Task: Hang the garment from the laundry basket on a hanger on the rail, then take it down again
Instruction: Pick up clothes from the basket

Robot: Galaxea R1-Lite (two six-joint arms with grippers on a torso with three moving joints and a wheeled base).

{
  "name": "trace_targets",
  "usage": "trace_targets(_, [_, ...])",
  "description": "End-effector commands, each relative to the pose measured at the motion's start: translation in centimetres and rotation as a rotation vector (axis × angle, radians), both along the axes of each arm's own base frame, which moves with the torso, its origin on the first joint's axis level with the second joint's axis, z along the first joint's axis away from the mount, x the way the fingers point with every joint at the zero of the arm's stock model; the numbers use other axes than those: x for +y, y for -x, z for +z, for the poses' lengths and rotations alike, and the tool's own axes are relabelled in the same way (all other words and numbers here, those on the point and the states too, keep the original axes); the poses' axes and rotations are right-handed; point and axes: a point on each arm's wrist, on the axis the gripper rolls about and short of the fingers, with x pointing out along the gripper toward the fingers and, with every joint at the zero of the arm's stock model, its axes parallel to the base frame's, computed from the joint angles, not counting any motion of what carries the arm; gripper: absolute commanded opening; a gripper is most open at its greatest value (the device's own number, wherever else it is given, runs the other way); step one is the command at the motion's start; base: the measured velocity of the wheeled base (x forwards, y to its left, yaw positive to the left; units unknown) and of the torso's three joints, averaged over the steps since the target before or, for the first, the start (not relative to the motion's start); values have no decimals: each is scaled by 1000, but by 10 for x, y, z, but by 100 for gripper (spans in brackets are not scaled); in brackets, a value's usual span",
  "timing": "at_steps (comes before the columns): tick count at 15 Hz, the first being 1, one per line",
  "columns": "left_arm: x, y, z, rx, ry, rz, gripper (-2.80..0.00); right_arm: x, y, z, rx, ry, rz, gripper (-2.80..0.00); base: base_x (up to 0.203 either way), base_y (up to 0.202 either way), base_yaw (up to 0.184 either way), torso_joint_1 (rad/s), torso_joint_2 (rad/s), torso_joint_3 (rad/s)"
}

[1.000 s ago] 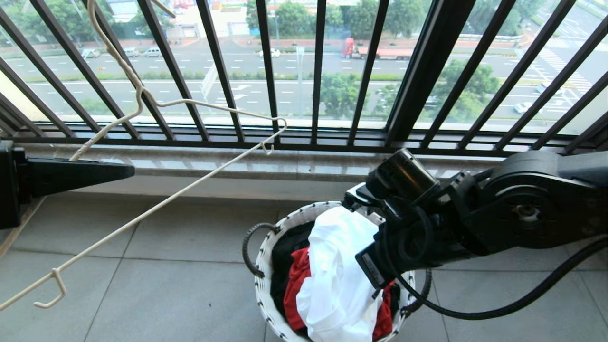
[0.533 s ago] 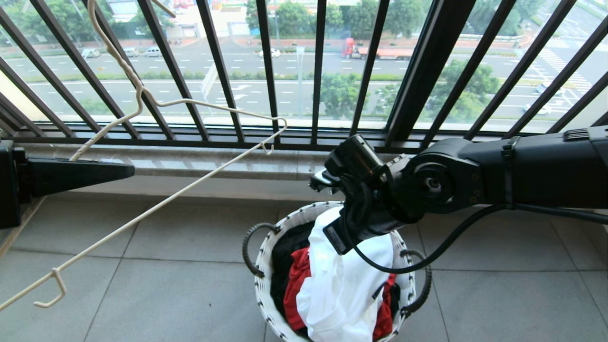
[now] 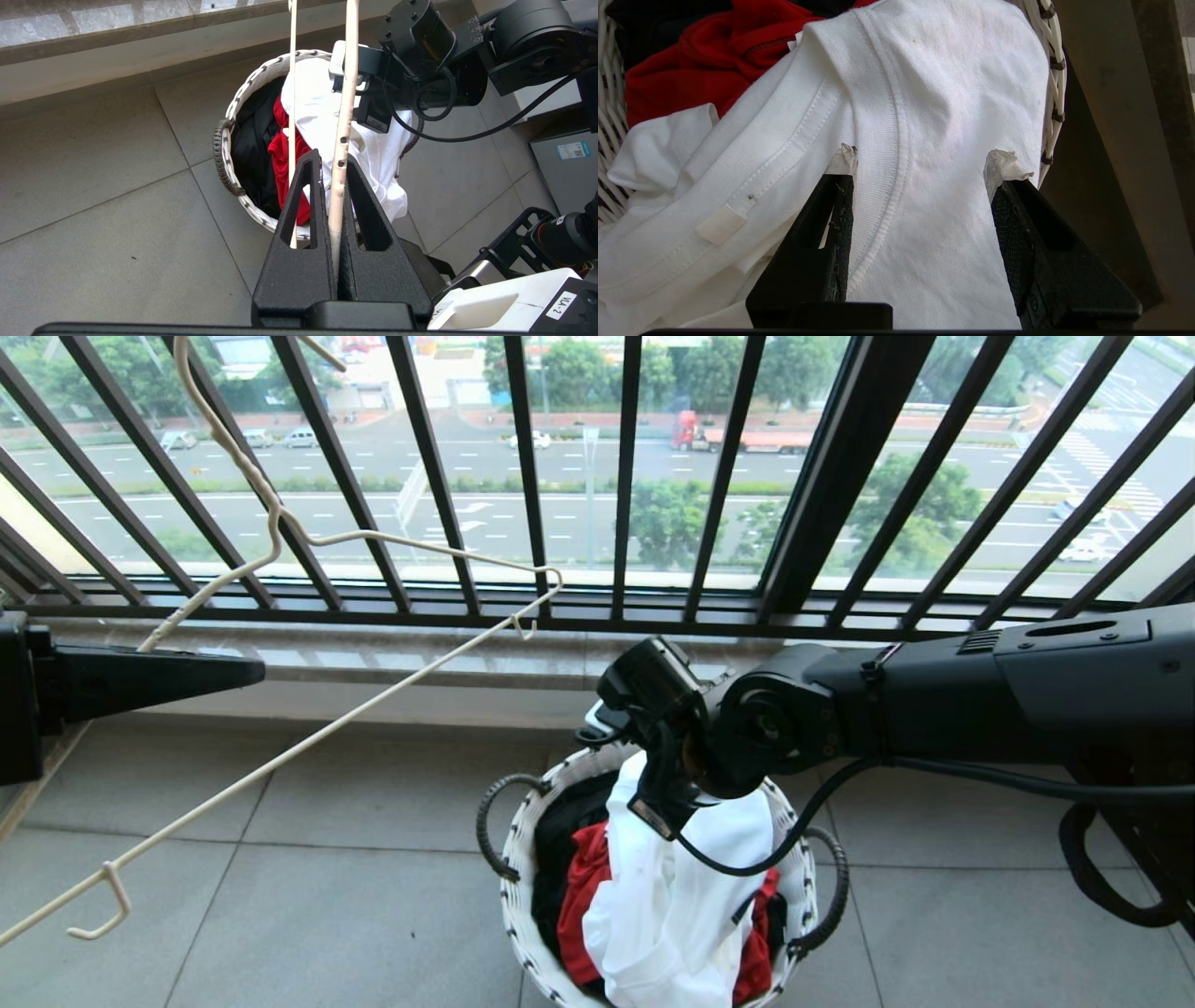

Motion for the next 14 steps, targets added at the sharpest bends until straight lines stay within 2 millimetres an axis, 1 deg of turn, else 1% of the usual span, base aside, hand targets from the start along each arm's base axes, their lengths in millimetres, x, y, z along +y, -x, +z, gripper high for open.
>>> trace_targets(1, [0,-2,-1,8,0,-3,-280,0,0,-3,-2,45,23,0,0,0,0,0,0,0])
trace_targets(5, [0,-2,-1,7,-1,-3,-280,-1,0,-20,21,116,16,0,0,0,0,0,0,0])
trace_targets(7, [0,-2,-1,8,0,-3,-280,-4,-1,-21,12,138,4,0,0,0,0,0,0,0])
trace_targets(9, [0,0,0,3,-1,-3,-280,-8,-14,-24,-52,153,-44,0,0,0,0,0,0,0])
trace_targets(11, [0,0,0,1,0,-3,-280,-15,-23,-18,-88,140,-78,0,0,0,0,0,0,0])
trace_targets(14, [0,1,0,-2,0,-3,-280,-24,-30,12,-160,80,-112,0,0,0,0,0,0,0])
